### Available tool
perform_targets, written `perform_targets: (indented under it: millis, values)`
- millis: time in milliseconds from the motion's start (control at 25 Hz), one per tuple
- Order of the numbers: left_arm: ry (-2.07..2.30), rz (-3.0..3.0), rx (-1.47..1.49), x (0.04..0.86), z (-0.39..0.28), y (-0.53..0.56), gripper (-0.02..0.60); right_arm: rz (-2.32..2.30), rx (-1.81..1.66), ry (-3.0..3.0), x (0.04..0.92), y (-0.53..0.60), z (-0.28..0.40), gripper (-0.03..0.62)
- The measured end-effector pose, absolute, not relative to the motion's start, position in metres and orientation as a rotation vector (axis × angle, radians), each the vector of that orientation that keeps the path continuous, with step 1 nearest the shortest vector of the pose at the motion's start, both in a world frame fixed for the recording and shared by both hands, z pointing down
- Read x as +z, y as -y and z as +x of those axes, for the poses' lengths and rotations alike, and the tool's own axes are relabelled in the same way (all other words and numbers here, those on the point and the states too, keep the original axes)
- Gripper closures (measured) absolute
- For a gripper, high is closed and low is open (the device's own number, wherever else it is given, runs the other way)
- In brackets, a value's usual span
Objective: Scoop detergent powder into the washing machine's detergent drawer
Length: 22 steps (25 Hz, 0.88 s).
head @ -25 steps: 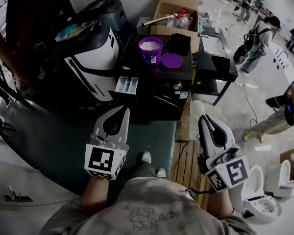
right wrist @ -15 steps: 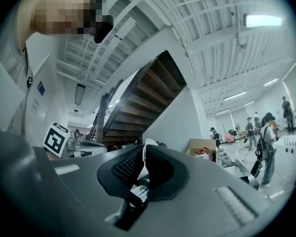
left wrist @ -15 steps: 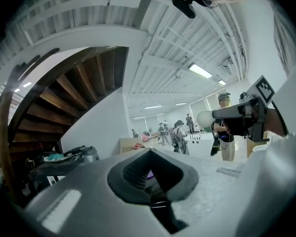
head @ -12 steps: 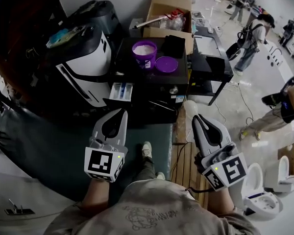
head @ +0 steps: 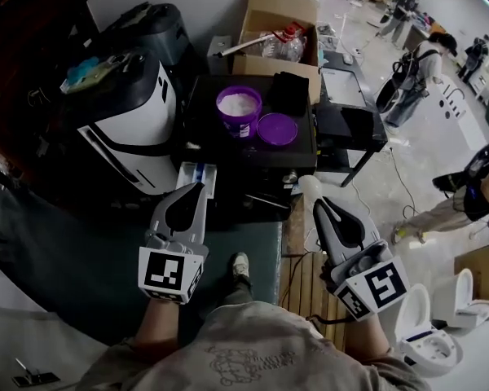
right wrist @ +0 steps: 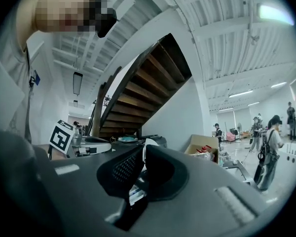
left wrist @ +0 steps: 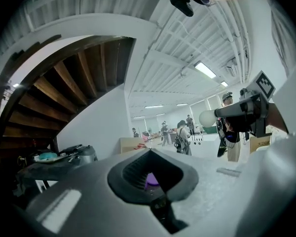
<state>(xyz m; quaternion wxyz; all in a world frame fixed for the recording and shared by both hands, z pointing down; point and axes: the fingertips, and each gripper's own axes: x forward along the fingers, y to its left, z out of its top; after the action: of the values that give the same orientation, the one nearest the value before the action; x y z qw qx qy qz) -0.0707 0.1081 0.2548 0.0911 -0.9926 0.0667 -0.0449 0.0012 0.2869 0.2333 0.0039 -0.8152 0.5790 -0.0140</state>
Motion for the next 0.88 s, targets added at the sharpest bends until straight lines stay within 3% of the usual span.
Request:
perform_targets:
  millis: [880]
  values:
    - [-0.064, -2.993, -0.21, 0.276, 0.066, 0.054, 0.581, -2.625, -0.159, -1.836, 0.251, -0.099, 0.127, 0.557]
